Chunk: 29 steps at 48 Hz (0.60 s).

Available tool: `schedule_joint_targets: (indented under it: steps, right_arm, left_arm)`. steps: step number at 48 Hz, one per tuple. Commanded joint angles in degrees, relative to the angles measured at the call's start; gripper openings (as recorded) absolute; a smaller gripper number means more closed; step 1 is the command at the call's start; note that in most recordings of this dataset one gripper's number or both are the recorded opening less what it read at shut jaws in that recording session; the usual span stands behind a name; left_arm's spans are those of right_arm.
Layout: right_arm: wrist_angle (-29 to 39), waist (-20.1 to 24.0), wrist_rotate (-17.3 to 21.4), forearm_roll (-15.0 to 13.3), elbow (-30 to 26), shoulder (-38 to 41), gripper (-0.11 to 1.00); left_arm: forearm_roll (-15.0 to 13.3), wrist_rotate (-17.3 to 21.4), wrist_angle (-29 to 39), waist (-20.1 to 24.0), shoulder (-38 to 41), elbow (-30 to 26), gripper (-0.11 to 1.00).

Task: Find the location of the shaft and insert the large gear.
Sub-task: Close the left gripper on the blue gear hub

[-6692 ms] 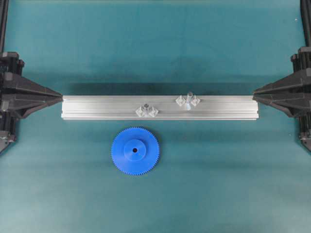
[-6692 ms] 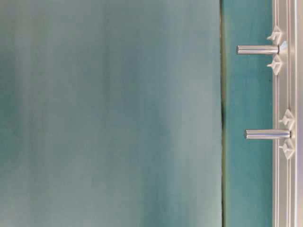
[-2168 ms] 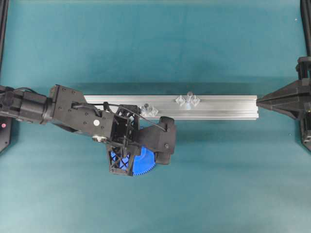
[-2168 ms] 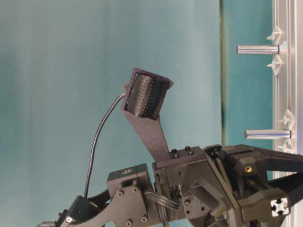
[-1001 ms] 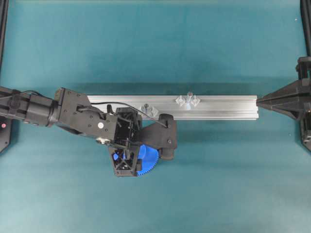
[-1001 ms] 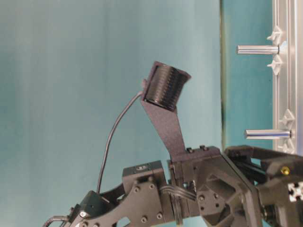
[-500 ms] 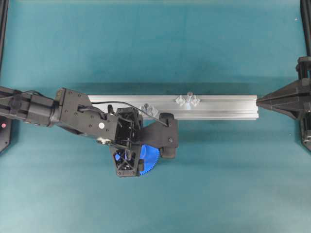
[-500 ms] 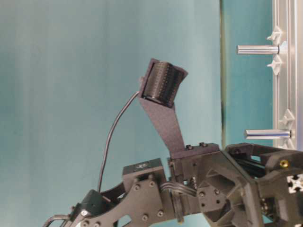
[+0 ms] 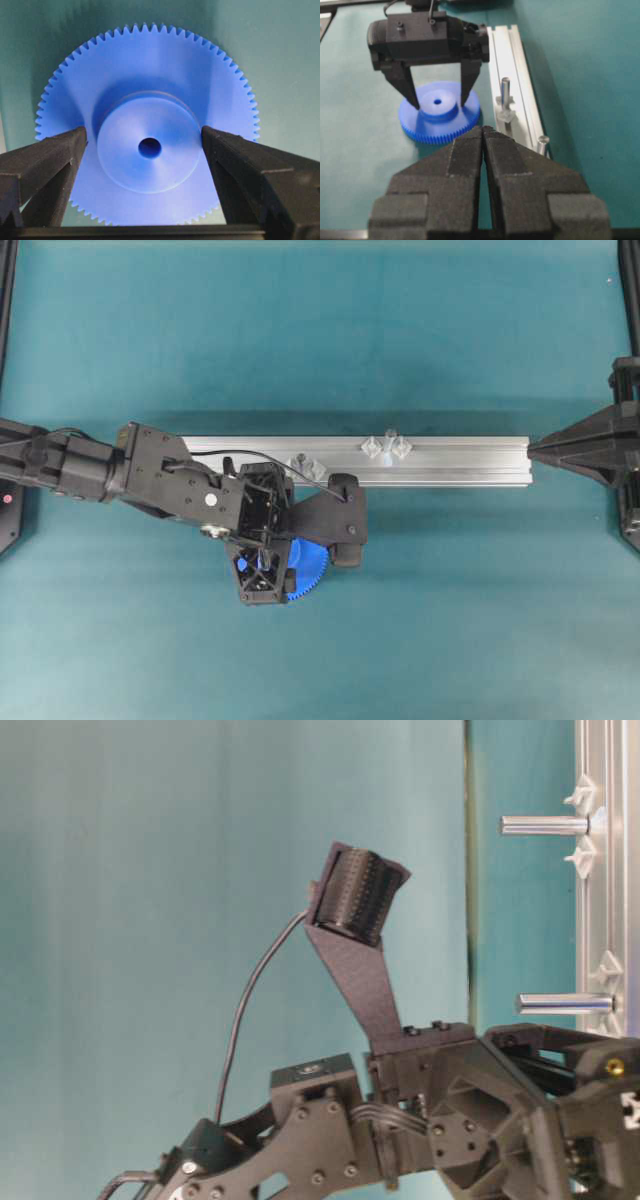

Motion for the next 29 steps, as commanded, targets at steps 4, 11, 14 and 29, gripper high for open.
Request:
schedule_joint_targets:
  steps: [4, 11, 14, 29]
  right_arm:
    - [-0.26, -0.09, 0.53, 0.09, -0.62, 0.26, 0.06]
    - [-0.26, -0.09, 0.53, 0.09, -0.62, 0.26, 0.06]
    - [-0.26, -0.09, 0.53, 0.09, -0.62, 0.26, 0.06]
    - [-0.26, 0.00, 0.53, 0.09, -0.62, 0.18, 0.06]
  left_arm:
    - [0.18, -0.09, -0.18, -0.26, -0.44, -0.79, 0.94]
    - [0.18, -0.09, 0.00, -0.18, 0.09, -0.79, 0.93]
    - [0.18, -0.09, 0.00, -0.26, 0.26, -0.79, 0.92]
    - [0.18, 0.26, 0.35, -0.18, 0.26, -0.26, 0.70]
